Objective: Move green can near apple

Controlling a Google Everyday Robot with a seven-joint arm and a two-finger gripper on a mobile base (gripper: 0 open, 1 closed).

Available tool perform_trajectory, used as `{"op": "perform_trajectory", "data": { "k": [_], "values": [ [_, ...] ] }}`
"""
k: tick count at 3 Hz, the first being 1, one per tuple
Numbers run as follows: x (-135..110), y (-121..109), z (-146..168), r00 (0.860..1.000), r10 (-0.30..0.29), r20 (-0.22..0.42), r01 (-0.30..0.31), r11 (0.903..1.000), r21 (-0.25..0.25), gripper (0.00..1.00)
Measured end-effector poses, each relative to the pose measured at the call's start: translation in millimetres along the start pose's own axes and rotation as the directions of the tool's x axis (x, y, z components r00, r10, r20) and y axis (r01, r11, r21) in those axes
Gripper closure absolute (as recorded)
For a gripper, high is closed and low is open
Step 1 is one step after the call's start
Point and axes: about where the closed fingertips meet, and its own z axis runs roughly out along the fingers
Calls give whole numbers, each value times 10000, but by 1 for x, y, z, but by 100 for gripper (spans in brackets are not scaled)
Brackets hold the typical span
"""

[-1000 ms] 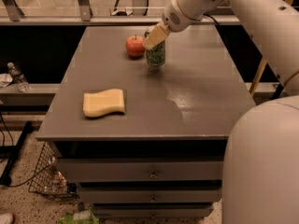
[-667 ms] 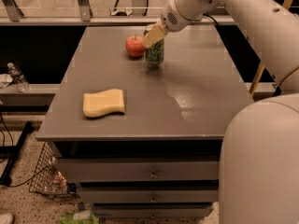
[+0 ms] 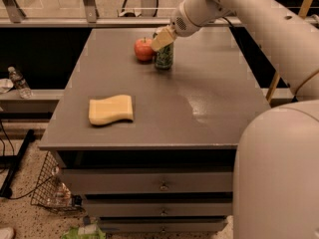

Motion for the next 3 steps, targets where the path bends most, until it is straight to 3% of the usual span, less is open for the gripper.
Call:
{"op": "perform_trajectory", "data": {
  "k": [1,2,3],
  "values": [
    [13,-3,7,9994,290,-202,-288,9995,101,100],
    [13,-3,8,9993,309,-225,-307,9995,88,85],
    [13,-3,7,9993,309,-225,-307,9995,88,61]
  ]
}}
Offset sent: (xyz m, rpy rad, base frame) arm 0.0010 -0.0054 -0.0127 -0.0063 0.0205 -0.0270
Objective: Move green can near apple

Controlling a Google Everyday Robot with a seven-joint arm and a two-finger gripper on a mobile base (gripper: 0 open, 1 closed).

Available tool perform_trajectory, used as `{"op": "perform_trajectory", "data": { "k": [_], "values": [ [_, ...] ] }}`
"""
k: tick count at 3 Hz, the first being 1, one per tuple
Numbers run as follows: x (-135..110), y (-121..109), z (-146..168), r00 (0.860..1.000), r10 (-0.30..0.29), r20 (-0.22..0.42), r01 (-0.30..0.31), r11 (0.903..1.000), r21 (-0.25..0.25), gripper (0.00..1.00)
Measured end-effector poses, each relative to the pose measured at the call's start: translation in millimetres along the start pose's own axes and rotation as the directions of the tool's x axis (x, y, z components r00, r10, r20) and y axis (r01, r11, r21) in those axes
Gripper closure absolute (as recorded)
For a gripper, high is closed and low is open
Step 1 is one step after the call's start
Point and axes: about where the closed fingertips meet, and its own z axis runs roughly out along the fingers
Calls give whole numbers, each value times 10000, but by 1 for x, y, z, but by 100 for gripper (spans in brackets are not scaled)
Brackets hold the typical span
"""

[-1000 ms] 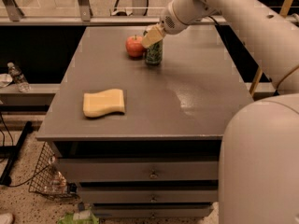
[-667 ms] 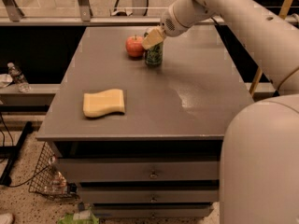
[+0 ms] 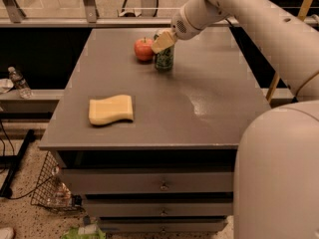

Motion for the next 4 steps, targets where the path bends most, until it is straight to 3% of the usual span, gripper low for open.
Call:
{"op": "perform_trajectory", "data": {
  "k": [2,3,4],
  "values": [
    [0,0,0,10000,0,-1,0,10000,-2,14],
    [5,1,-18,9998,-13,177,8,9997,238,0],
    [13,1,-53,9986,-40,536,-1,9971,760,0]
  ]
}}
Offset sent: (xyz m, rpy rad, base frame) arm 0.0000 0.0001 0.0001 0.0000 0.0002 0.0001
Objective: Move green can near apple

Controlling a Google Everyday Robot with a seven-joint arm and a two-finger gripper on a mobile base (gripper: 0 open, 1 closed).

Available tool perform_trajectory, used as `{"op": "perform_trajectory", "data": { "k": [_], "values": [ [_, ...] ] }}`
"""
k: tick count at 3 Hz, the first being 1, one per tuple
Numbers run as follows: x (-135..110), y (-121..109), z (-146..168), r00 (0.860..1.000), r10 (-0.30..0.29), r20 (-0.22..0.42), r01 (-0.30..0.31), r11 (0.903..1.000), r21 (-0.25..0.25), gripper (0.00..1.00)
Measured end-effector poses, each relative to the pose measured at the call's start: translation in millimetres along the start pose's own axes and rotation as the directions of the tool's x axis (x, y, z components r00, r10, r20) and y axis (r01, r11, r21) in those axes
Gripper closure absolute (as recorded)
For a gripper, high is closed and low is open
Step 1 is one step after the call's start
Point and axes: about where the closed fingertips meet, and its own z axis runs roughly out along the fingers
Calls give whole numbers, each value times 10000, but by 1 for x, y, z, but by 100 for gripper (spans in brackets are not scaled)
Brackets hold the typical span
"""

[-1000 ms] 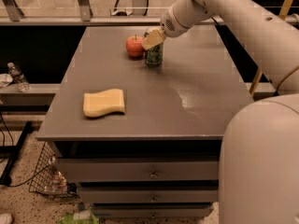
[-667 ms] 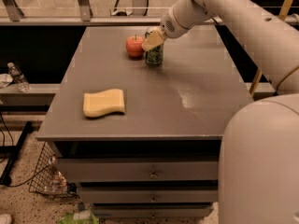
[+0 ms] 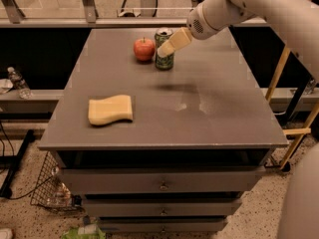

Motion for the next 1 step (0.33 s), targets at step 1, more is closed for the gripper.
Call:
{"op": "perform_trajectory", "data": {
  "k": [1],
  "values": [
    [19,0,-48,9999,-143,-51,146,9976,670,0]
  ]
}}
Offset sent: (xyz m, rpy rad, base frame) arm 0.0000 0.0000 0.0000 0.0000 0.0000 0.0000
